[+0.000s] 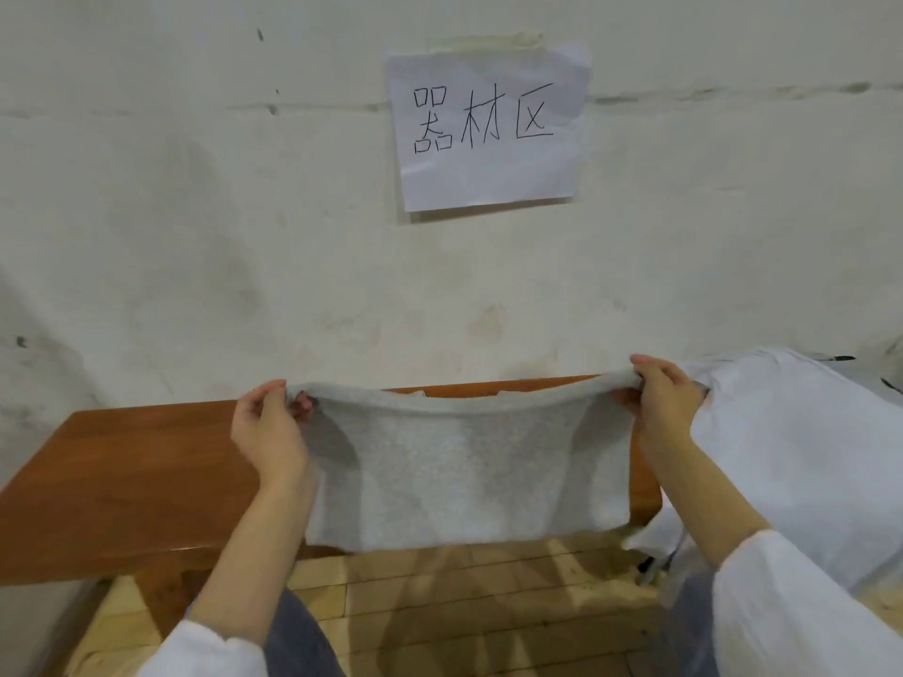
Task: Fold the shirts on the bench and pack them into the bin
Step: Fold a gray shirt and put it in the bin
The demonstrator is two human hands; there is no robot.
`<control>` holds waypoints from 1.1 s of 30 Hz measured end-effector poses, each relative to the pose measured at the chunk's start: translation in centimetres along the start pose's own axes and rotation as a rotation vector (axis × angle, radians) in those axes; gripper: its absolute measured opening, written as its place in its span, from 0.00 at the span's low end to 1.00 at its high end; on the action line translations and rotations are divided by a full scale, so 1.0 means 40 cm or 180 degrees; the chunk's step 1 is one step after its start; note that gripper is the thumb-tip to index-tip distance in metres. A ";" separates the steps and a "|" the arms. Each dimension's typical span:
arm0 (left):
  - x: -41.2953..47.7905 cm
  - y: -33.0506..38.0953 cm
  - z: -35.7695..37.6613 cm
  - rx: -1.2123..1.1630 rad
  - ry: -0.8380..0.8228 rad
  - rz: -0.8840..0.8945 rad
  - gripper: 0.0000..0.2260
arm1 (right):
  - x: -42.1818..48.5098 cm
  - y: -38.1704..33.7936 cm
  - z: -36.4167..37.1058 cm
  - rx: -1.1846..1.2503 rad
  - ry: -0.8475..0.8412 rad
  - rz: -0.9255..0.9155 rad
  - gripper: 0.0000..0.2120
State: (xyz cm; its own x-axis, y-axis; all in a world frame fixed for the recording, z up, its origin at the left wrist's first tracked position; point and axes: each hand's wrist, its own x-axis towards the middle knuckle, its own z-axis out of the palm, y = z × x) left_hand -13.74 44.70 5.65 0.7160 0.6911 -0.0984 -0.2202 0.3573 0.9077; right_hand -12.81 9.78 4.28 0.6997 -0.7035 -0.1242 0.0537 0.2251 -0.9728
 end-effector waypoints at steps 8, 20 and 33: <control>0.105 -0.276 0.074 0.2464 -0.1089 -0.0097 0.12 | 0.043 0.212 0.127 -0.2441 -0.1213 -0.0156 0.17; -0.039 -0.360 0.008 0.5978 -0.2916 0.1396 0.31 | -0.003 0.332 0.096 -0.5048 -0.2474 -0.1474 0.46; 0.031 -0.451 0.161 0.5522 -0.4338 0.2380 0.36 | -0.196 0.402 0.108 -0.4653 -0.0877 -0.0869 0.39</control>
State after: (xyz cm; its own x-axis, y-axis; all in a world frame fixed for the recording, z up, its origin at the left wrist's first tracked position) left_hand -4.62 35.05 -8.22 0.8370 -0.5282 -0.1428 -0.5210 -0.8491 0.0866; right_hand -14.36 21.81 -9.54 0.9022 -0.4299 -0.0348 -0.4184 -0.8528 -0.3126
